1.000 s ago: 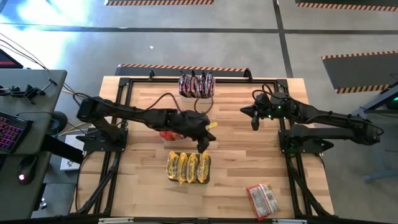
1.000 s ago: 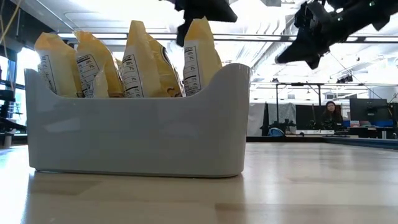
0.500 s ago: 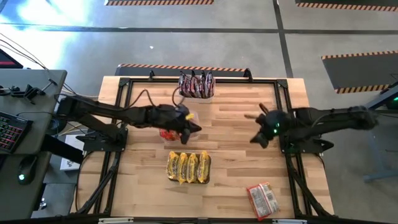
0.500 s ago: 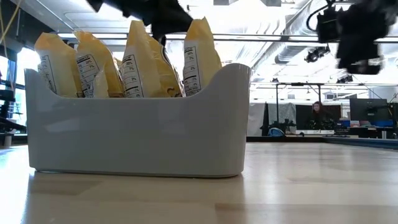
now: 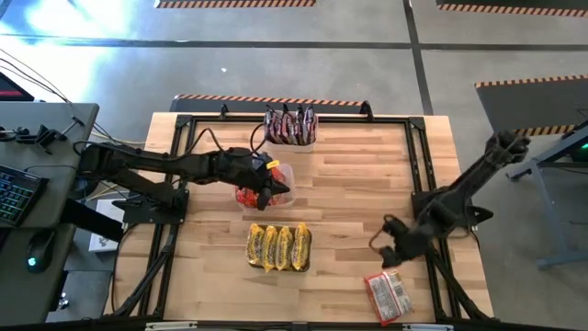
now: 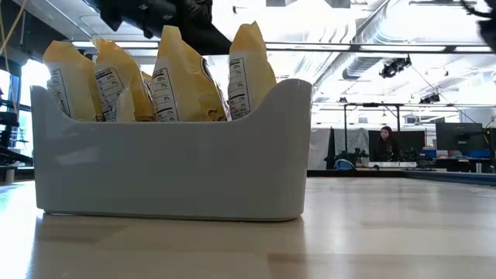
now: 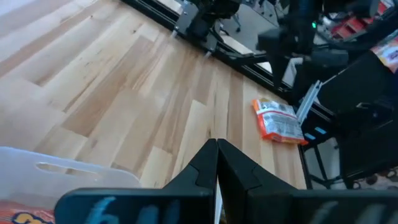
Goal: Sort Maruchan noodles
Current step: Put the orange noodle pack into the transparent bin
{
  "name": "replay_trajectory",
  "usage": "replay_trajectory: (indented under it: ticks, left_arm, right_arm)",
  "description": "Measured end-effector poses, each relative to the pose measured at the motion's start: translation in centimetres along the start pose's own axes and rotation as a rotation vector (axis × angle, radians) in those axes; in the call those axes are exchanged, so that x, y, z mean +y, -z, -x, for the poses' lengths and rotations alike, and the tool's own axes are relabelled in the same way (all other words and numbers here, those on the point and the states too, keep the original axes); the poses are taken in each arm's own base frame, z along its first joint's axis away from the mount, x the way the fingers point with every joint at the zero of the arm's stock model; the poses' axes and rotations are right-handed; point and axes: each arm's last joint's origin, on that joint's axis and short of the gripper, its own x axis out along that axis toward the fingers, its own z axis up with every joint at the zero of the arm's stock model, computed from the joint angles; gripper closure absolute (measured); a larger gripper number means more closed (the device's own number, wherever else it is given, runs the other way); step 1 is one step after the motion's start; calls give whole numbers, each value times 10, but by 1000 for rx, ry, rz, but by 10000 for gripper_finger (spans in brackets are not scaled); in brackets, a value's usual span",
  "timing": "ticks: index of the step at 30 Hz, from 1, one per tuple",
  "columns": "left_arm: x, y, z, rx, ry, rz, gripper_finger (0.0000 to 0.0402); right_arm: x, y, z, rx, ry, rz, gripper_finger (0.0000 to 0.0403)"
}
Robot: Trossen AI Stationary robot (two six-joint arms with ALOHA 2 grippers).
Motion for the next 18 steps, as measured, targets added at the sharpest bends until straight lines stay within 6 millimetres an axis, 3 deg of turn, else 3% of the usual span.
replay_trajectory:
  ticks: [8,18]
  left_arm:
    - [6,-3,1,16,33,-11,401]
    - [8,-5,2,22,52,14,401]
  right_arm:
    - [-10,27,-36,122,167,-40,191]
    - [-15,41,-43,205,206,12,278]
